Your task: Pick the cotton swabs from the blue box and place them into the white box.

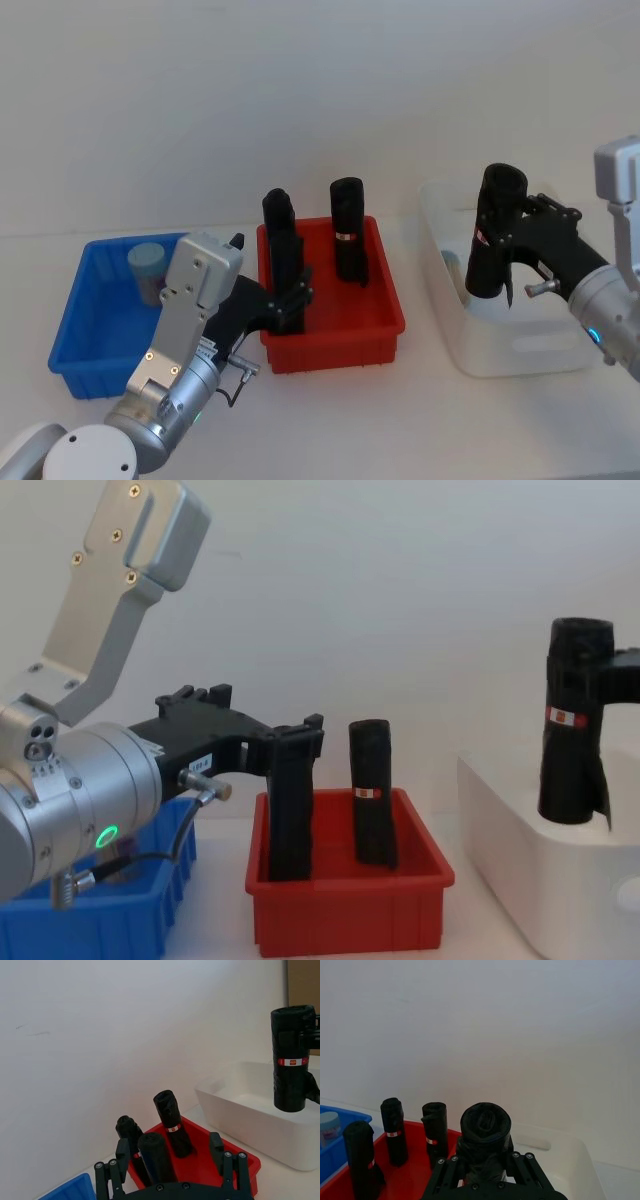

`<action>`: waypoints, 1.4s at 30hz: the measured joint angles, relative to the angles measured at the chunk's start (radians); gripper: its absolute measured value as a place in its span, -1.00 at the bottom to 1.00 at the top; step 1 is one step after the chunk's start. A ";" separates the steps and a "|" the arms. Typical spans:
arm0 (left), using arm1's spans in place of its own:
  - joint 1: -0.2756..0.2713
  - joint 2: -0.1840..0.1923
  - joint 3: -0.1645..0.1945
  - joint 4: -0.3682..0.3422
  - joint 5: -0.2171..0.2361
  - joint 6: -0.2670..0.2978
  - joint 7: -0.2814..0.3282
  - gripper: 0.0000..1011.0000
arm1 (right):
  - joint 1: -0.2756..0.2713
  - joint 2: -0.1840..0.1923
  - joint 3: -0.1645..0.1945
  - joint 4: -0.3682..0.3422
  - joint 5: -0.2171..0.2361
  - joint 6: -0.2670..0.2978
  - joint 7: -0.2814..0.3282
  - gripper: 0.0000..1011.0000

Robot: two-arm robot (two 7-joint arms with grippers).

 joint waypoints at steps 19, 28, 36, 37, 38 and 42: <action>0.000 0.000 0.000 0.000 0.000 0.000 0.000 0.99 | -0.020 0.008 0.005 -0.008 0.001 0.005 0.008 0.87; 0.000 0.000 0.000 0.000 0.000 0.000 0.000 0.99 | -0.022 0.009 0.006 -0.009 0.002 0.002 0.009 0.98; 0.000 0.000 0.000 0.000 0.000 0.000 0.000 0.99 | -0.023 0.010 0.006 -0.010 0.003 0.001 0.010 0.98; 0.000 0.000 0.000 0.000 0.000 0.000 0.000 0.99 | -0.023 0.010 0.006 -0.011 0.003 0.001 0.011 0.98; 0.000 0.000 0.000 0.000 0.000 0.000 0.000 0.99 | -0.023 0.010 0.006 -0.011 0.003 0.000 0.011 0.98; 0.000 0.000 0.000 0.000 0.000 0.000 0.000 0.99 | -0.024 0.010 0.006 -0.011 0.003 0.000 0.011 0.98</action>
